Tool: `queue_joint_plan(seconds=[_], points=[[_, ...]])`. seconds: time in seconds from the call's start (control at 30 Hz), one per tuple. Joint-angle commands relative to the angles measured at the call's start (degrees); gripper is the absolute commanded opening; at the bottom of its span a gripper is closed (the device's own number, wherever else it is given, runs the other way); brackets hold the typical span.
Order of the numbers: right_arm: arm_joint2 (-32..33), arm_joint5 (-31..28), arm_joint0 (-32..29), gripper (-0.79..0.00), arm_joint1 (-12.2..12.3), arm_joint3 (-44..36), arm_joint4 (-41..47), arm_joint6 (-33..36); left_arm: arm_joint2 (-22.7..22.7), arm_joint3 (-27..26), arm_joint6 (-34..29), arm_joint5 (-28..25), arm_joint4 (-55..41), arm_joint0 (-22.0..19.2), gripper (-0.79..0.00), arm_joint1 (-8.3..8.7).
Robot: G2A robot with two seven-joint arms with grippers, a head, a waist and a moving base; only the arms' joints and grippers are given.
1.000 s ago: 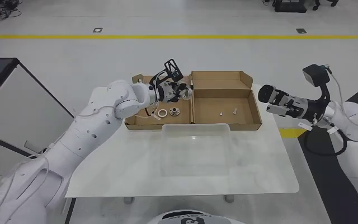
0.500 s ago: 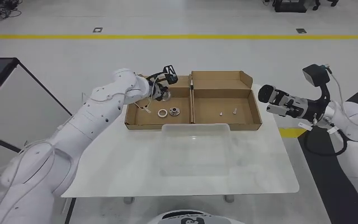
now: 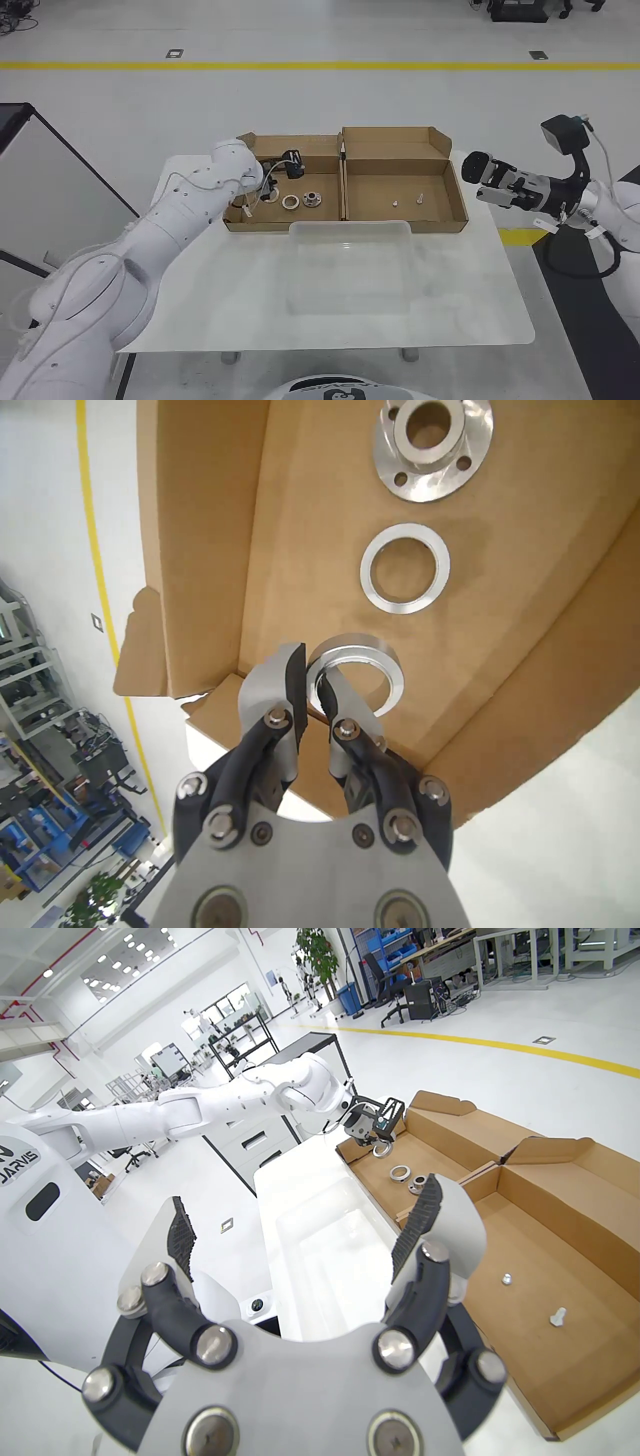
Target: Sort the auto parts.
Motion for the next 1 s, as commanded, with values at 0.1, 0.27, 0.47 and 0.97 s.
queue_joint_plan(seconds=[0.1, 0.27, 0.47, 0.97], points=[[0.0, 0.0, 0.0, 0.000, 0.0, 0.0, 0.0, 0.0, 0.7, 3.2, 1.4, 0.3, 0.9, 0.1, -0.785, -1.60], [0.0, 0.0, 0.0, 0.000, 0.0, 0.0, 0.0, 0.0, 1.2, 6.8, 2.4, -0.1, 1.5, -0.3, -0.785, -3.22], [0.0, 0.0, 0.0, 0.000, 0.0, 0.0, 0.0, 0.0, 1.6, 10.2, 3.4, -0.8, 2.7, -0.8, -0.773, -4.89], [0.0, 0.0, 0.0, 0.000, 0.0, 0.0, 0.0, 0.0, 0.7, 15.7, 6.8, -0.2, 5.3, -2.2, -0.336, -6.89]])
